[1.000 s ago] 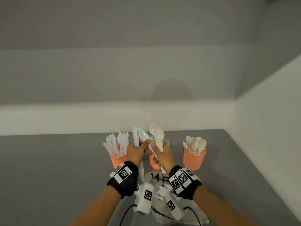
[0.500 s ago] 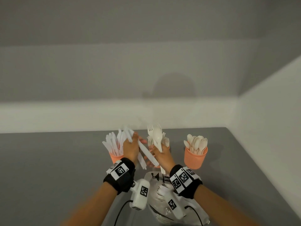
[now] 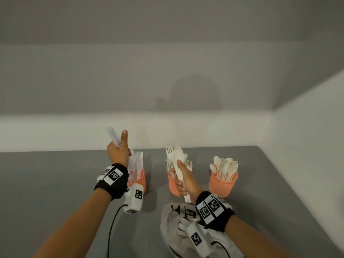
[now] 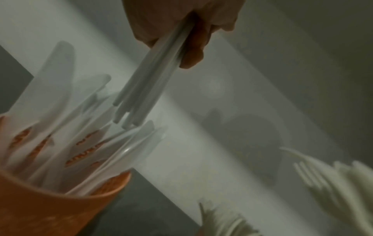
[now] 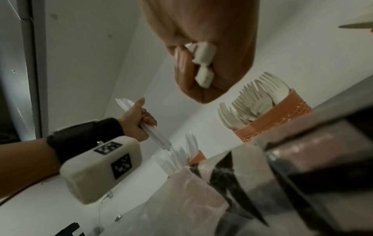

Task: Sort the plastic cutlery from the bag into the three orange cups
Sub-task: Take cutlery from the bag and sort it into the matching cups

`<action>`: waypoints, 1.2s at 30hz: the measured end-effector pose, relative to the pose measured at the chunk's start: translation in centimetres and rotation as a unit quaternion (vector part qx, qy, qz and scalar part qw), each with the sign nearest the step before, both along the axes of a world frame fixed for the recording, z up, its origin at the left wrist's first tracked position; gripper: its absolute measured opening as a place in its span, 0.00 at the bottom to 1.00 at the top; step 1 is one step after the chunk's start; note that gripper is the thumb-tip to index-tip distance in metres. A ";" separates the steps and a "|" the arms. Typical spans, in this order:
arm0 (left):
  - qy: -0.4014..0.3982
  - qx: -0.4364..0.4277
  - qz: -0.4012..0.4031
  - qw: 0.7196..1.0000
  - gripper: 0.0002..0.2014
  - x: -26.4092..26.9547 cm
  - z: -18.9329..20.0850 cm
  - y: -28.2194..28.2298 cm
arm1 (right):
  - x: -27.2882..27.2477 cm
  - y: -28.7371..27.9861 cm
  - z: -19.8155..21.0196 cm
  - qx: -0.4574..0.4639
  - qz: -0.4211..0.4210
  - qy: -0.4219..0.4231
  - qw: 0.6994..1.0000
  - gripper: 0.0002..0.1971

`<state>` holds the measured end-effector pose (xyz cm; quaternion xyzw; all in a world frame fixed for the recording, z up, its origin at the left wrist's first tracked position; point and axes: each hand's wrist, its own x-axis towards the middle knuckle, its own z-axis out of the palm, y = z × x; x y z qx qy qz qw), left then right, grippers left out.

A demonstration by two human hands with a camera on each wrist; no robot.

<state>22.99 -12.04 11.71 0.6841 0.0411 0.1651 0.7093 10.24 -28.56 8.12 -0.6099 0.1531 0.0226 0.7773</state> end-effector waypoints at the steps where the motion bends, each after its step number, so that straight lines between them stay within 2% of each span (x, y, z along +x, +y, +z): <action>1: 0.006 0.017 -0.005 1.000 0.26 0.1 -0.6 -0.1 | 0.2 0.0 -0.2 0.009 0.002 0.010 1.000 0.22; 4: 0.020 0.075 -0.030 0.997 0.20 0.0 -2.6 -0.1 | 0.5 -0.2 -0.6 0.037 0.007 0.024 0.999 0.26; 8: -0.013 0.155 -0.057 0.986 0.08 0.2 -4.6 0.1 | 1.0 -0.3 -1.3 0.029 0.004 0.032 0.999 0.26; 12: -0.058 0.314 -0.063 0.945 0.05 0.7 -5.7 0.1 | 1.4 -0.2 -2.3 0.016 0.002 0.033 0.999 0.27; 15: -0.095 0.351 -0.088 0.927 0.15 0.1 -5.9 0.0 | 1.5 -0.3 -2.5 0.036 -0.003 0.023 0.999 0.27; 20: -0.127 0.396 -0.094 0.904 0.26 -0.9 -5.0 0.1 | 1.2 -0.2 -1.8 0.013 -0.015 0.019 1.000 0.21; 22: -0.147 0.363 -0.082 0.916 0.25 -1.8 -4.0 -0.5 | 1.3 0.0 -1.4 0.036 -0.029 0.010 0.999 0.20; 24: -0.133 0.304 -0.083 0.940 0.17 -3.4 -2.4 -1.7 | 1.4 0.2 -1.0 0.057 -0.046 -0.001 0.997 0.19; 26: -0.092 0.232 -0.124 0.960 0.10 -4.7 -1.6 -3.3 | 1.5 0.5 -0.6 0.044 -0.067 -0.018 0.997 0.19; 28: -0.031 0.161 -0.186 0.969 0.09 -5.8 -1.3 -4.5 | 1.5 0.7 -0.2 0.022 -0.075 -0.026 0.997 0.18; 30: 0.025 0.113 -0.225 0.968 0.09 -6.7 -1.2 -5.4 | 1.2 0.8 0.5 0.019 -0.066 -0.026 0.997 0.20; 33: 0.092 0.035 -0.276 0.956 0.10 -7.7 -0.8 -6.2 | 0.4 0.7 1.2 0.066 -0.025 -0.014 0.997 0.24; 36: 0.112 0.011 -0.332 0.937 0.12 -8.4 -0.6 -6.6 | -0.3 0.5 1.5 0.086 0.019 -0.012 0.996 0.20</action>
